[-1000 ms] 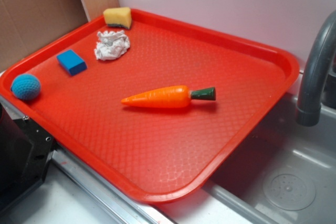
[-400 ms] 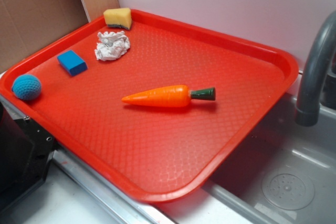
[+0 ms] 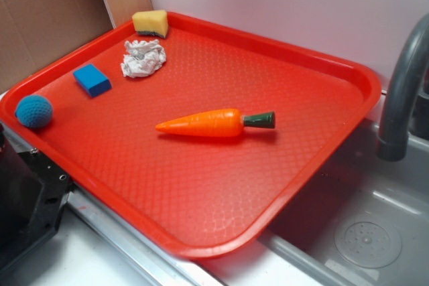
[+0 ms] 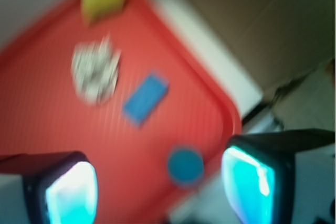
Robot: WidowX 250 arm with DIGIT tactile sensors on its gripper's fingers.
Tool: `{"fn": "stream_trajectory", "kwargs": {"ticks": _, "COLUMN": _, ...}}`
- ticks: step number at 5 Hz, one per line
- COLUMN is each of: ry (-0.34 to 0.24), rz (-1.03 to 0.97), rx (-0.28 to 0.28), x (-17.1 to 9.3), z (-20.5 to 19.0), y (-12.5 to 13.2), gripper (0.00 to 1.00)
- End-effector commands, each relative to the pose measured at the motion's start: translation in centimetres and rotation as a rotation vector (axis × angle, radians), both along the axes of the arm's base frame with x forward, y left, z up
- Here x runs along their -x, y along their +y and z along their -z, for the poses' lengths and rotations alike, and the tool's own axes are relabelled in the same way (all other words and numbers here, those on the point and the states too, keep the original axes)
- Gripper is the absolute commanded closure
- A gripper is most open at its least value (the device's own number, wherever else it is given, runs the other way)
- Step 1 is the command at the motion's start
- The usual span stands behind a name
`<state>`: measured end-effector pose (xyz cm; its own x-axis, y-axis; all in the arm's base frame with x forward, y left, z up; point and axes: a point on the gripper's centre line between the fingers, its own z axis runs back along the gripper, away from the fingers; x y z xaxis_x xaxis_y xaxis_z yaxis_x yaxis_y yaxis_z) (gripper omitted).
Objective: Grab the blue block.
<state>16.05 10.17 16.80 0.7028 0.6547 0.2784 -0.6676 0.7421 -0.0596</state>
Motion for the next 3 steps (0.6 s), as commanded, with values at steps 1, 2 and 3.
{"fn": "stream_trajectory", "kwargs": {"ticks": 1, "ry": 0.046, "rz": -0.488, "rx": -0.052, "x": -1.7, "z": 3.4, "y": 1.7, "gripper": 0.00}}
{"fn": "stream_trajectory", "kwargs": {"ticks": 2, "ry": 0.080, "rz": -0.520, "rx": 0.043, "x": -2.0, "z": 7.1, "y": 2.3, "gripper": 0.00}}
{"fn": "stream_trajectory", "kwargs": {"ticks": 3, "ry": 0.087, "rz": -0.373, "rx": 0.058, "x": -0.9, "z": 9.3, "y": 2.6, "gripper": 0.00}}
